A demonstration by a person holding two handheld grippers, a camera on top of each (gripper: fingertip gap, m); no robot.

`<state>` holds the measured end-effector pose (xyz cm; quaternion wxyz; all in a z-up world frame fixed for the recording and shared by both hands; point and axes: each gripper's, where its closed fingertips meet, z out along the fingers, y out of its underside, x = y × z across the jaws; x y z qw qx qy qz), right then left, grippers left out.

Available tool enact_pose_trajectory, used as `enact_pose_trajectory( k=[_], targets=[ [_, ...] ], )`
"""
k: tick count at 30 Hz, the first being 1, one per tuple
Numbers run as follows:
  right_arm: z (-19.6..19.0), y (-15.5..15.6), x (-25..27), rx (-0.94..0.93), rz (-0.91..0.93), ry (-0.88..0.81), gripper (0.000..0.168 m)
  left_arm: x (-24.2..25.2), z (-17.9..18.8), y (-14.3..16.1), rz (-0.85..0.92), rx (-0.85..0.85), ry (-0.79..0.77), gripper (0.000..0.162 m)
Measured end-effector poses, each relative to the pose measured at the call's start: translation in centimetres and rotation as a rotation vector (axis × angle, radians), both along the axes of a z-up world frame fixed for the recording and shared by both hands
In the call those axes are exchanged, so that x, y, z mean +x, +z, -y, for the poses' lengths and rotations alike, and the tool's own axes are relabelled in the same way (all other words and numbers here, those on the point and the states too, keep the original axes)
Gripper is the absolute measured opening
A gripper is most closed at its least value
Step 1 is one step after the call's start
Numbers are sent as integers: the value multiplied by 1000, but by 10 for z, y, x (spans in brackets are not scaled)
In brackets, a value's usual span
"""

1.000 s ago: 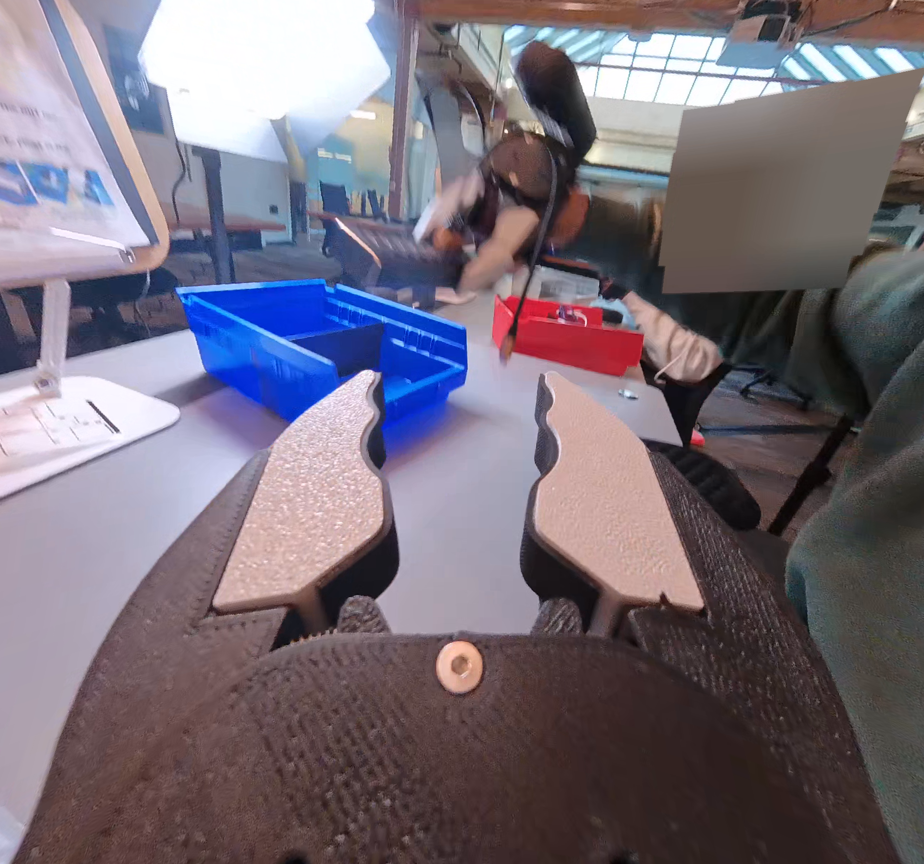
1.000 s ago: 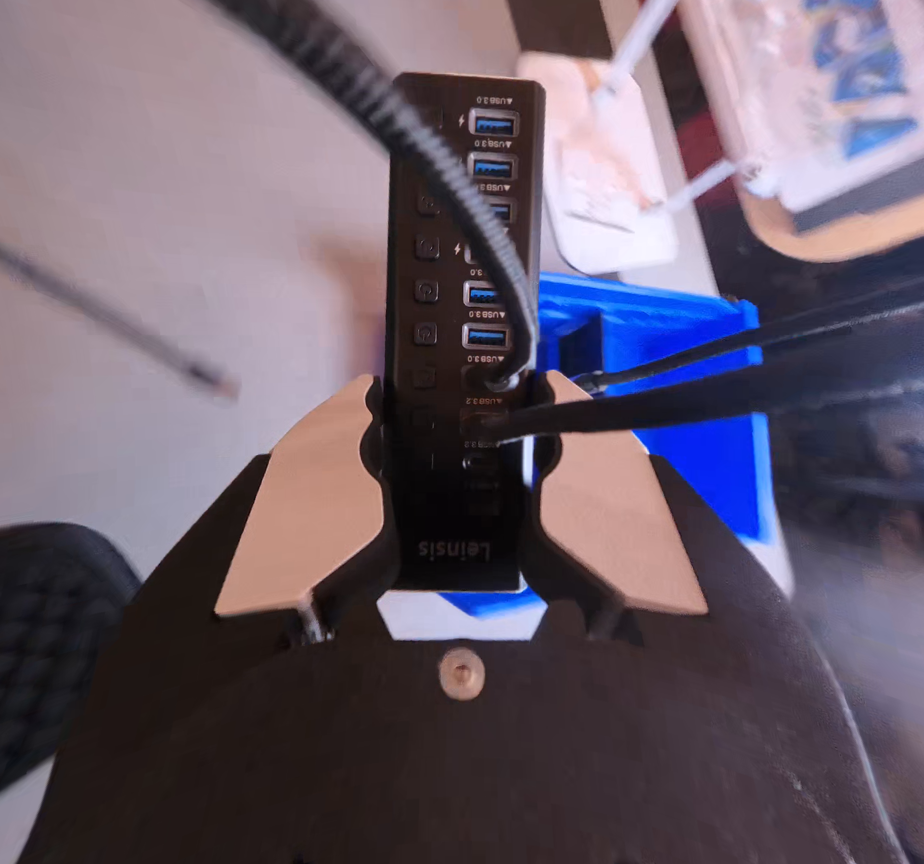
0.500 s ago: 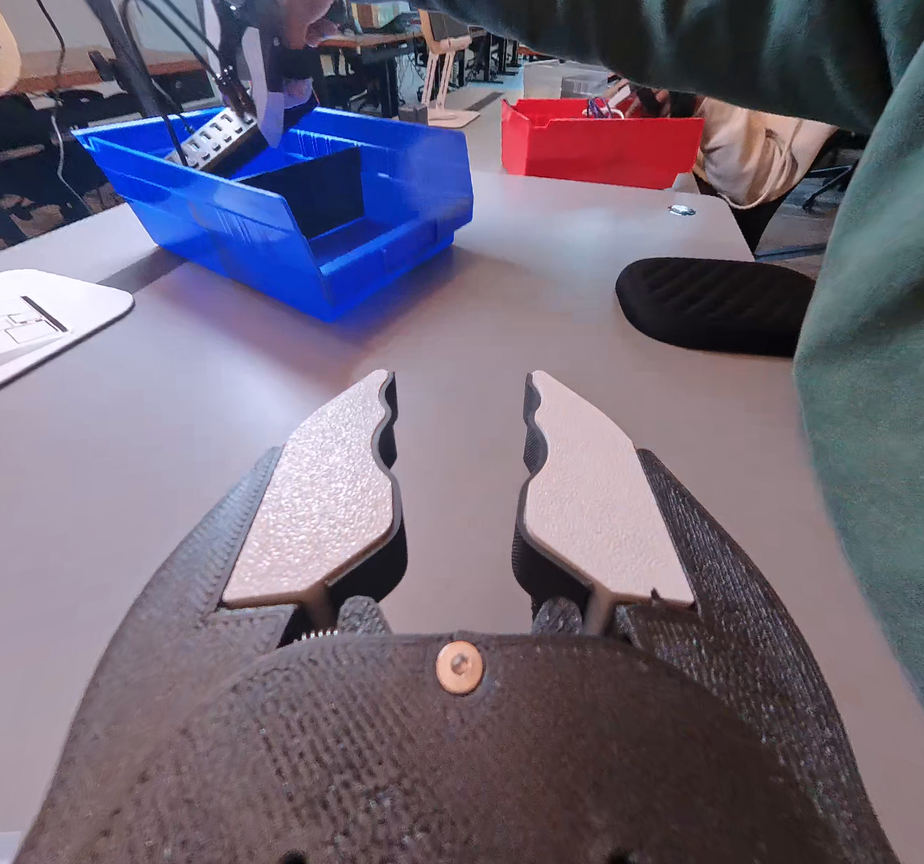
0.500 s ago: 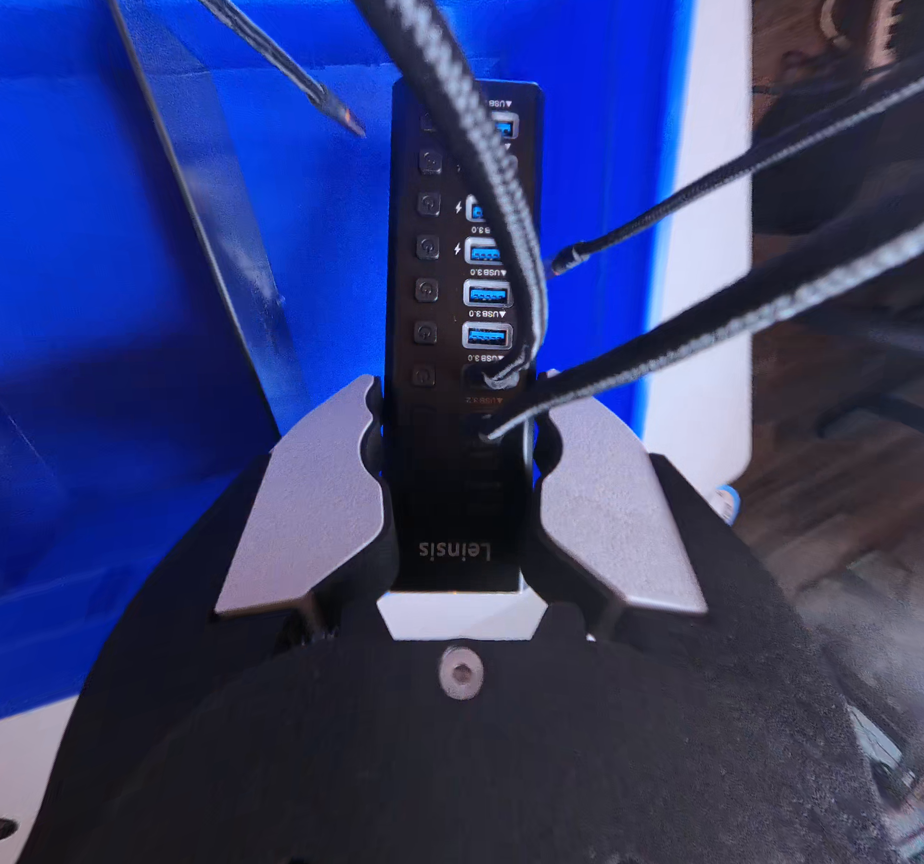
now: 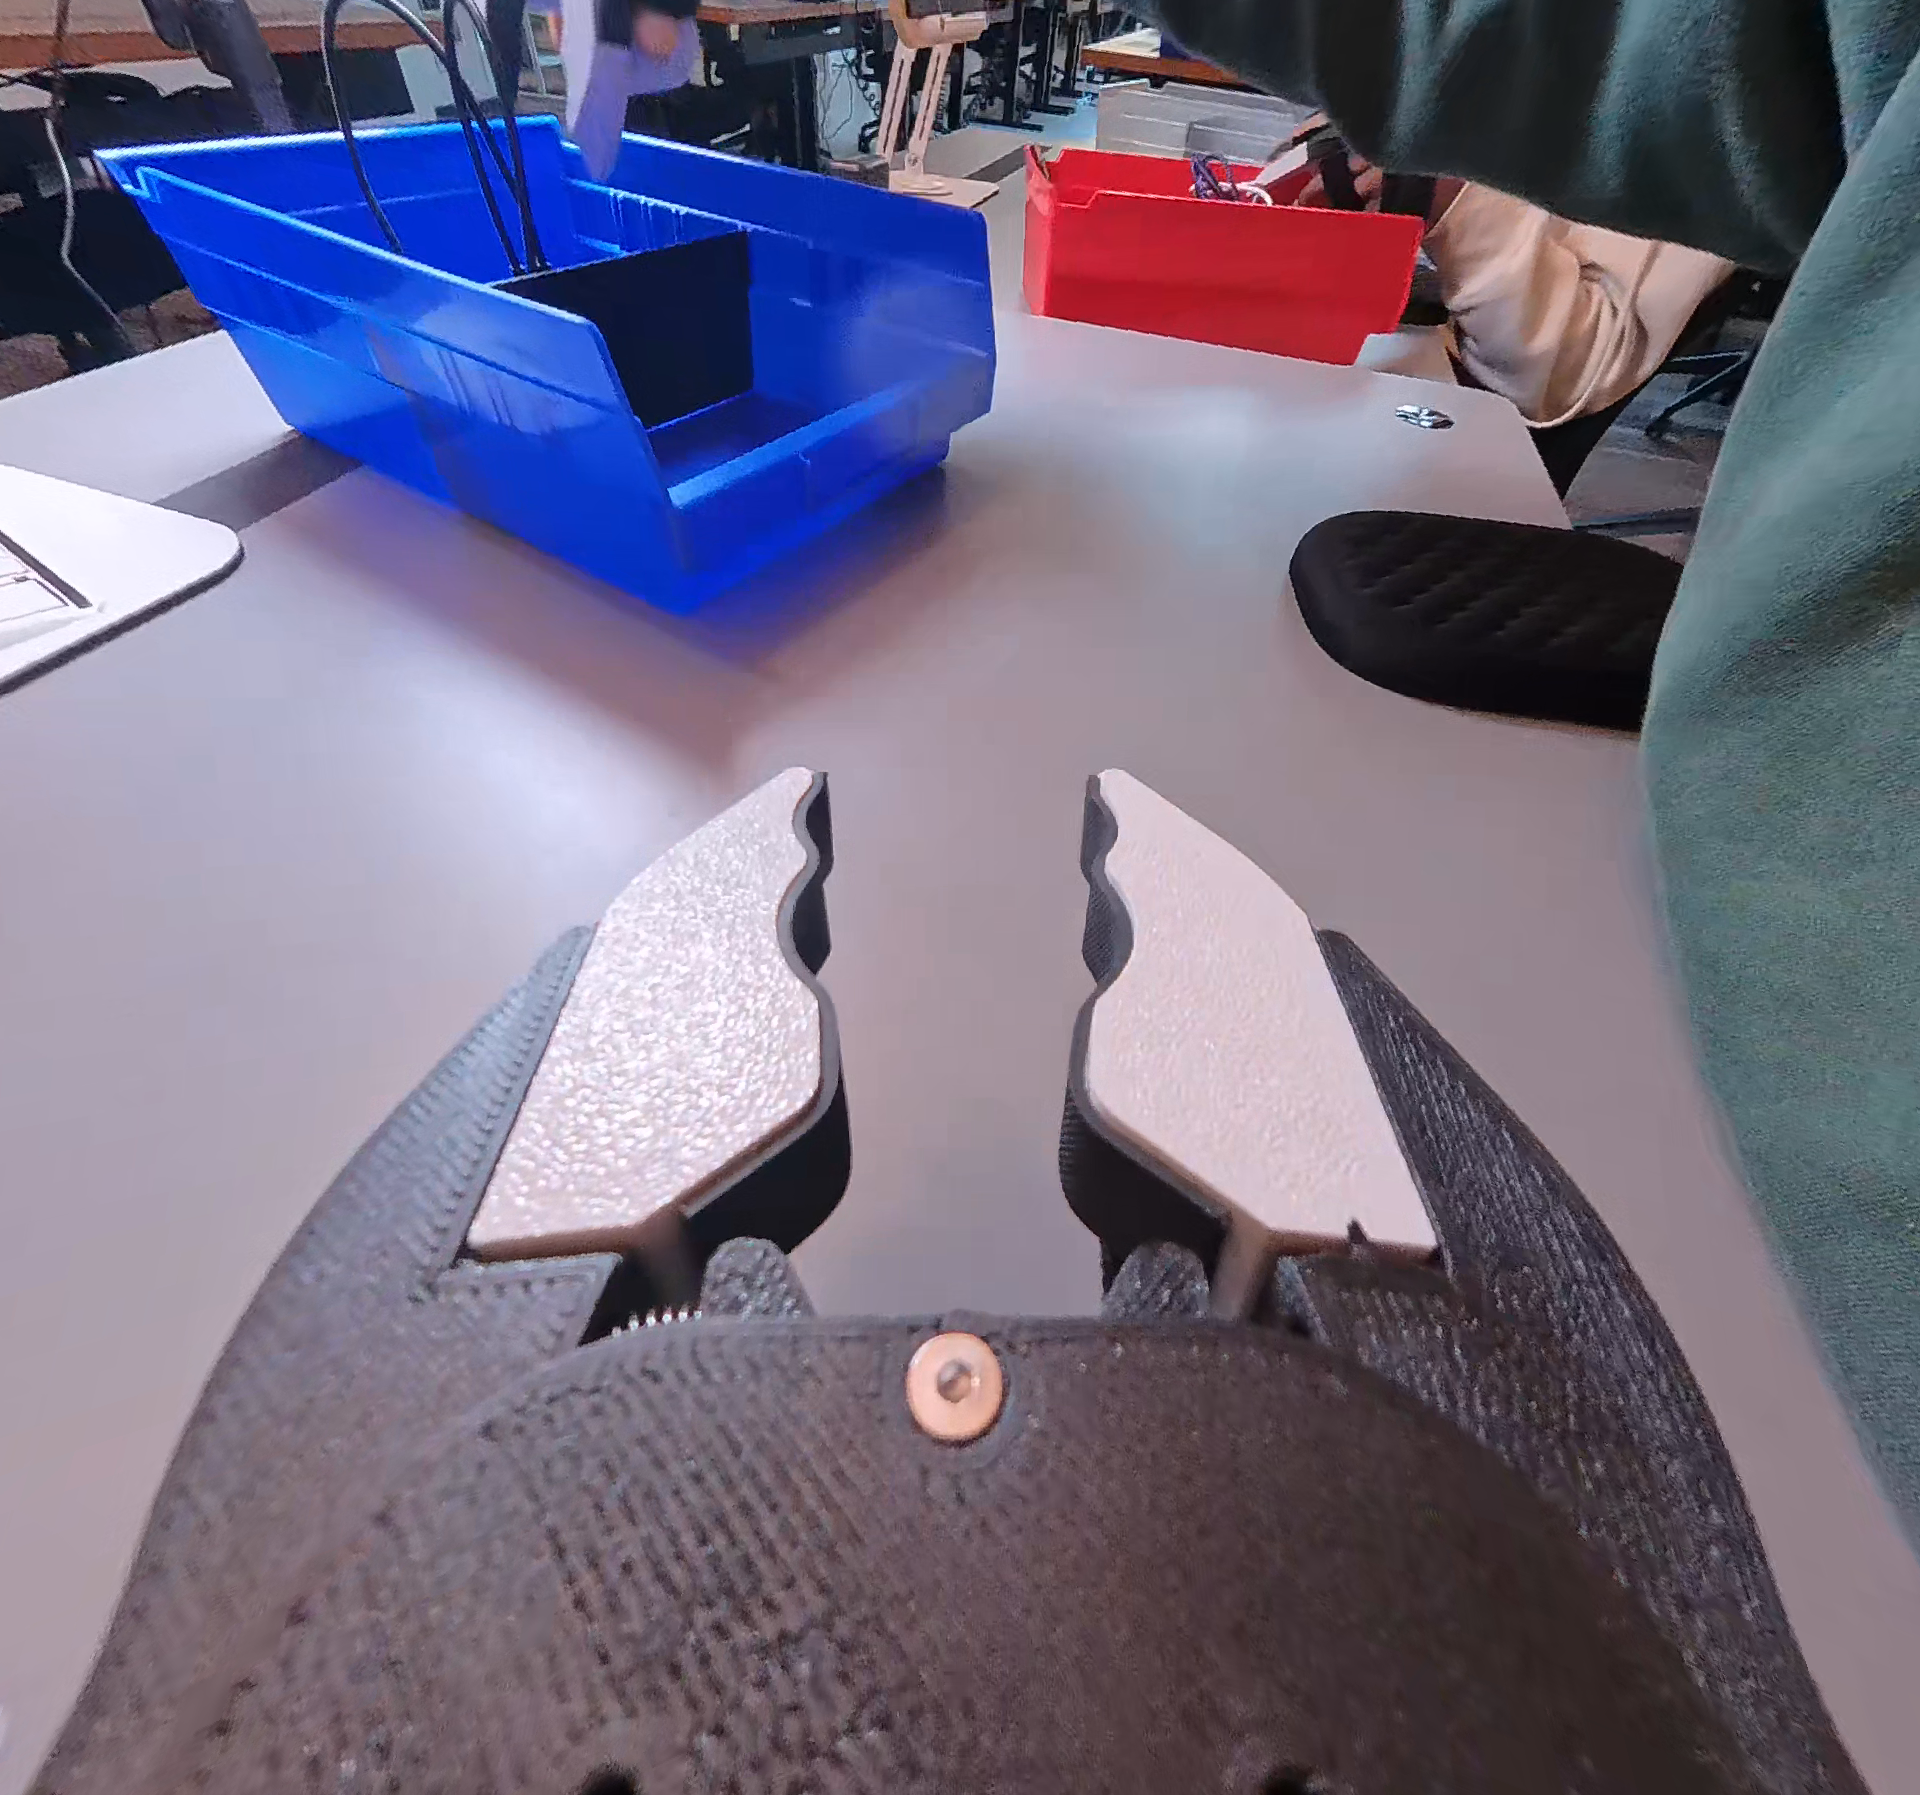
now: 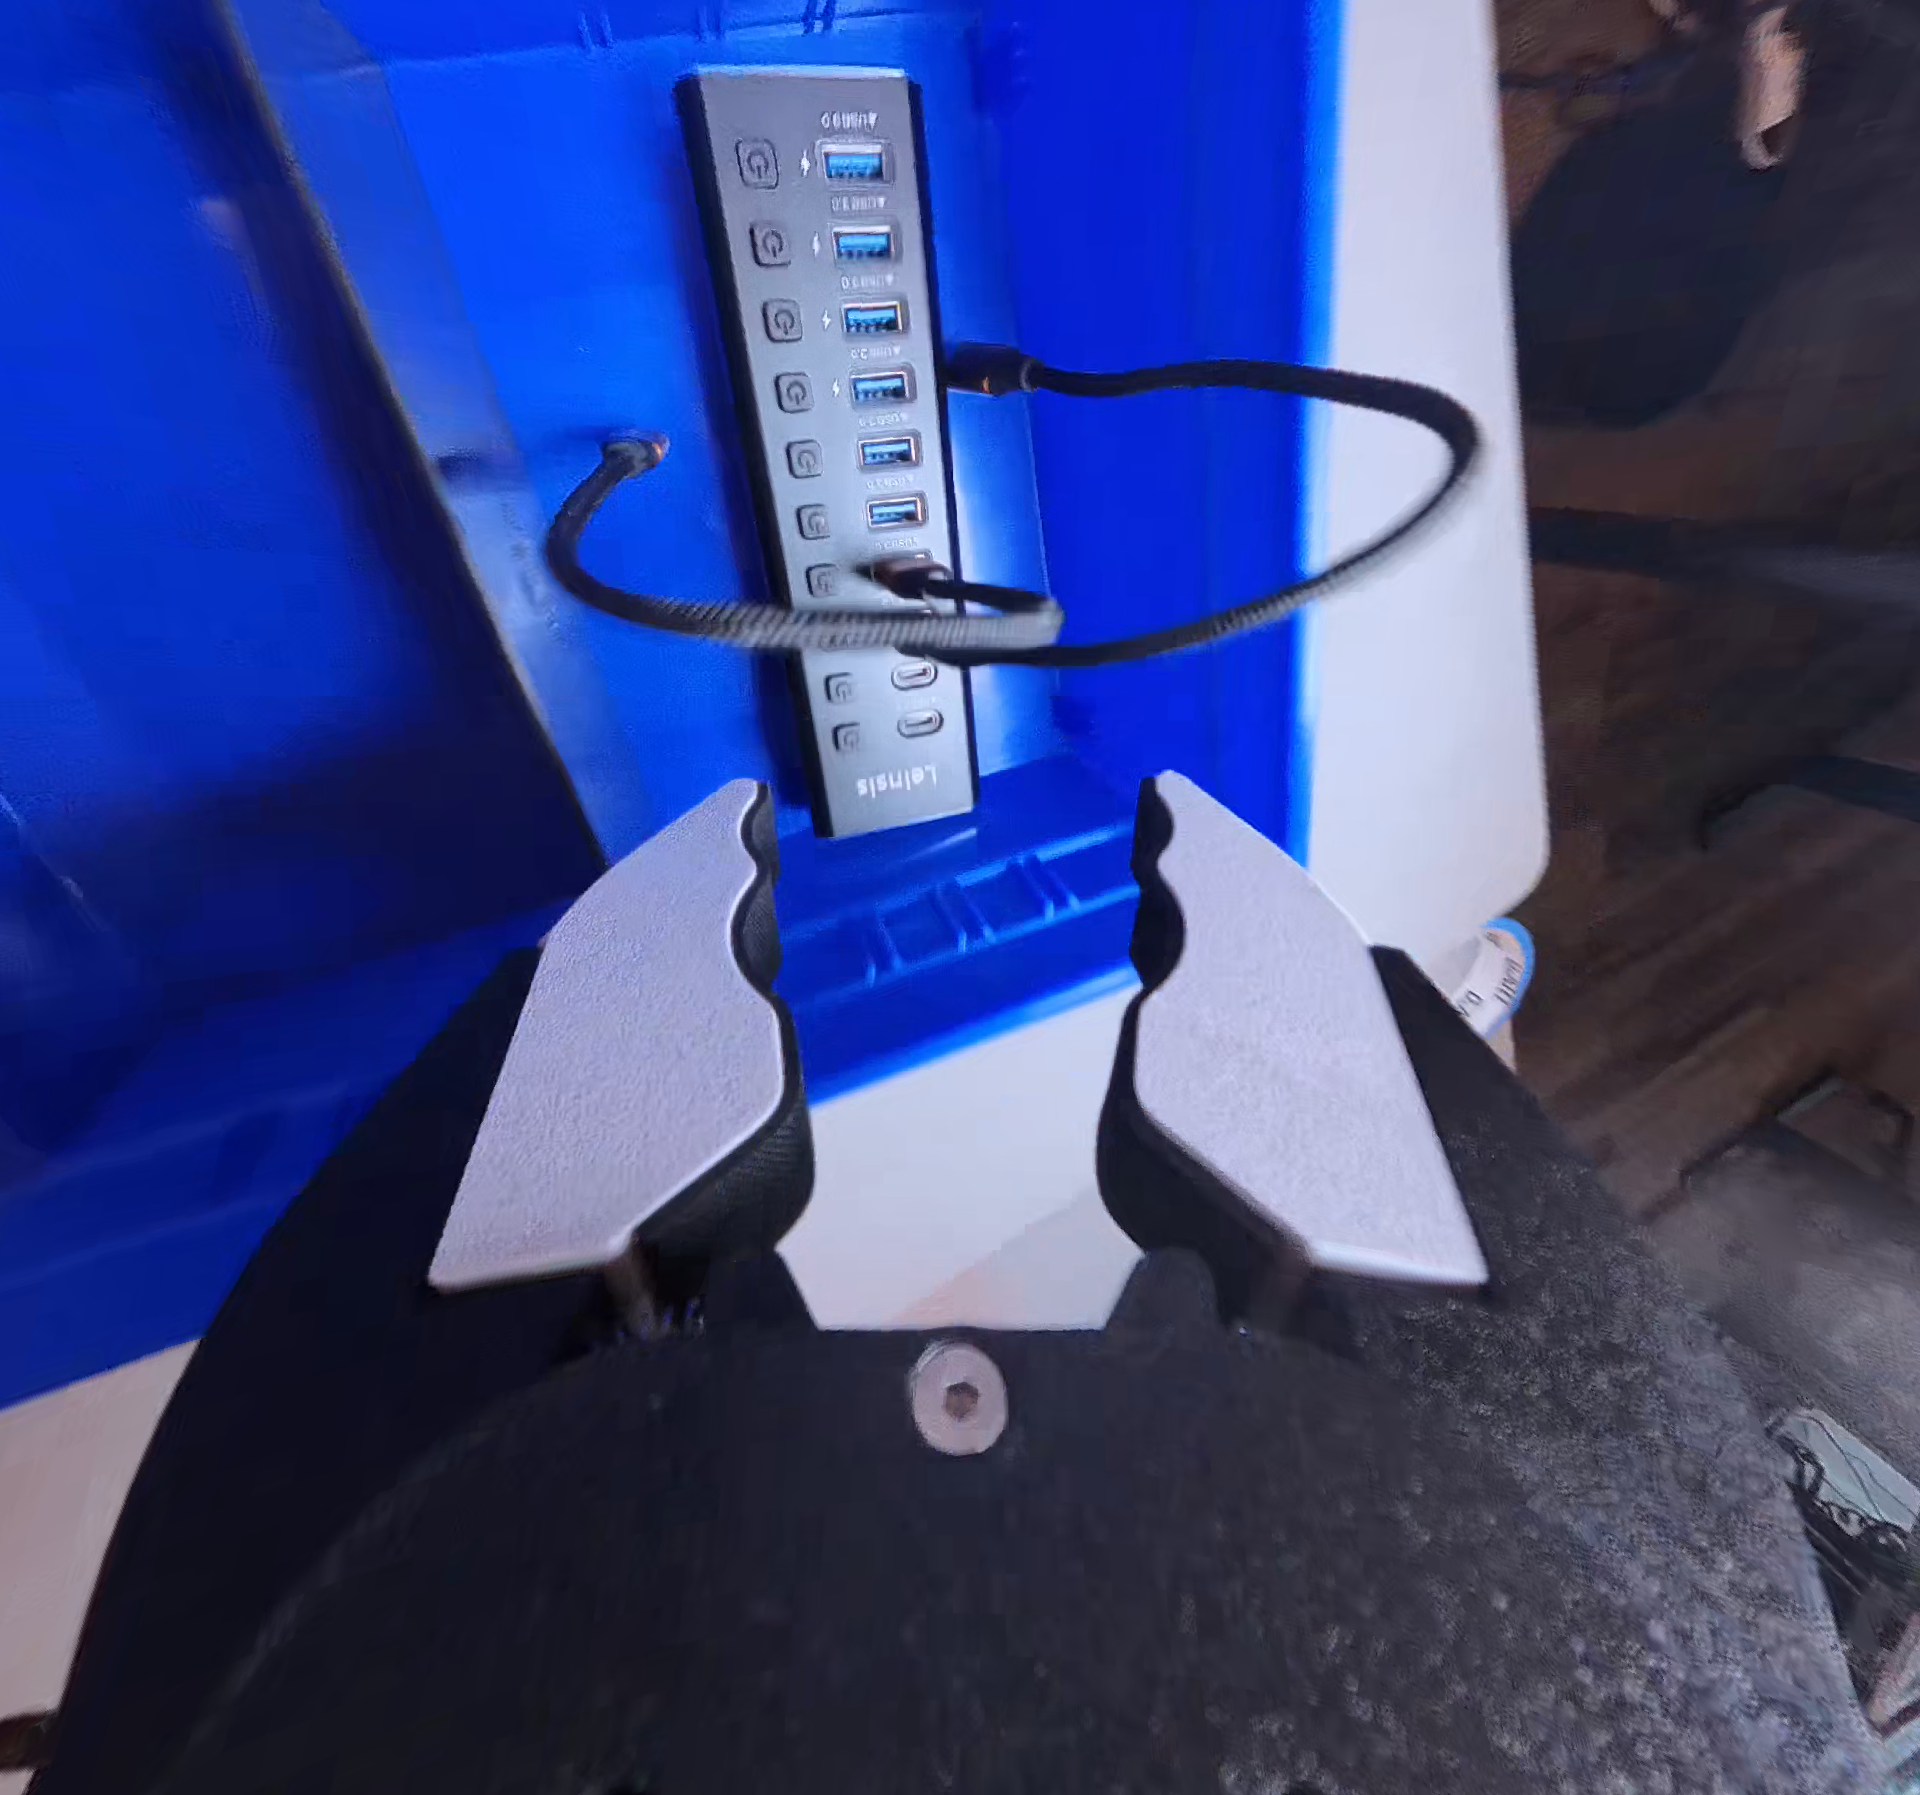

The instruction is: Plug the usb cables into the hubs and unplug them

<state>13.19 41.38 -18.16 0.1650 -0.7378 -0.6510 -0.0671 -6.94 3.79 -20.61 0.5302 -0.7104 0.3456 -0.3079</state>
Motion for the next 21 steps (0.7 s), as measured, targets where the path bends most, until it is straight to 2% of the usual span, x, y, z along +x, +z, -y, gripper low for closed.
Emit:
enact_pose_trajectory(
  k=[3,5,8,10,12,13,15,16,18,21],
  targets=[
    [17,45,8,179,-124,-59,65,-4,0,13,21,16,30,43],
    [43,73,2,266,-317,-78,64,-12,-2,27,42,49,68,39],
    [110,103,-19,298,-677,-70,64,-40,-8,56,65,130,173,34],
    [162,108,-28,270,-882,-67,60,-71,-13,80,67,192,273,32],
    [207,98,-31,247,-1005,-77,54,-113,-18,102,52,243,399,29],
    [227,89,-31,236,-1054,-85,46,-135,-19,113,43,262,459,27],
    [261,67,-33,178,-1138,-94,10,-187,-21,128,-1,273,597,24],
    [273,55,-34,149,-1165,-104,0,-212,-23,136,-34,280,659,20],
    [291,32,-37,91,-1189,-109,0,-257,-32,138,-115,206,733,18],
    [300,10,-43,72,-1203,-100,0,-306,-59,116,-307,-8,735,23]
  ],
)
